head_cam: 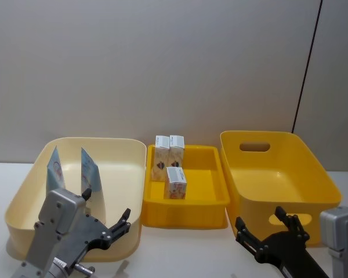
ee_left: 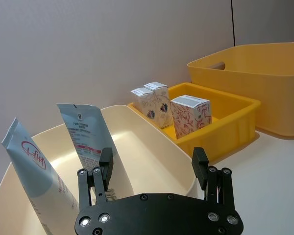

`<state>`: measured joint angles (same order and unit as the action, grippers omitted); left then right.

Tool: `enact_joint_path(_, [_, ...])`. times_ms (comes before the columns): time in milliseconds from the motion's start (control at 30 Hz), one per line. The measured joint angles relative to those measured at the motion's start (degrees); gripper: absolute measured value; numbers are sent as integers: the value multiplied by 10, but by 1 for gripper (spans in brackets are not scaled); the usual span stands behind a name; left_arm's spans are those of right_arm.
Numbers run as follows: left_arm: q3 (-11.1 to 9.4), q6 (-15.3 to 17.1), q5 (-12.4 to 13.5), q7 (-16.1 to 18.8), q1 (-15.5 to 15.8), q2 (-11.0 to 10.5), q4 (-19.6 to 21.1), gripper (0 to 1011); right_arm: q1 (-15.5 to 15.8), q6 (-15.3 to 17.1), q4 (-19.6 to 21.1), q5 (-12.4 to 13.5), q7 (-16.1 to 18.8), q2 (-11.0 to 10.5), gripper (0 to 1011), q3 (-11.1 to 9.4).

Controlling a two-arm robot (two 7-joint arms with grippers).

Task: Bimanual collaborative sorting of washing and personal care products

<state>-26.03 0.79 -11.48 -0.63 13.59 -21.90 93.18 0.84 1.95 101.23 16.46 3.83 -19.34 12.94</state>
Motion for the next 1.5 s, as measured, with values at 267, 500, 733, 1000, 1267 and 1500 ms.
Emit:
enact_joint_path(267, [0, 0, 0, 0, 0, 0, 0, 1004, 0, 0, 0, 0, 0, 0, 1001, 0])
enact_joint_path(500, [0, 0, 0, 0, 0, 0, 0, 1003, 0, 0, 0, 0, 0, 0, 1001, 0])
enact_joint_path(733, [0, 0, 0, 0, 0, 0, 0, 1003, 0, 0, 0, 0, 0, 0, 1001, 0])
enact_joint_path(1000, [0, 0, 0, 0, 0, 0, 0, 1003, 0, 0, 0, 0, 0, 0, 1001, 0])
enact_joint_path(1267, [0, 0, 0, 0, 0, 0, 0, 1003, 0, 0, 0, 0, 0, 0, 1001, 0])
enact_joint_path(1500, [0, 0, 0, 0, 0, 0, 0, 1003, 0, 0, 0, 0, 0, 0, 1001, 0])
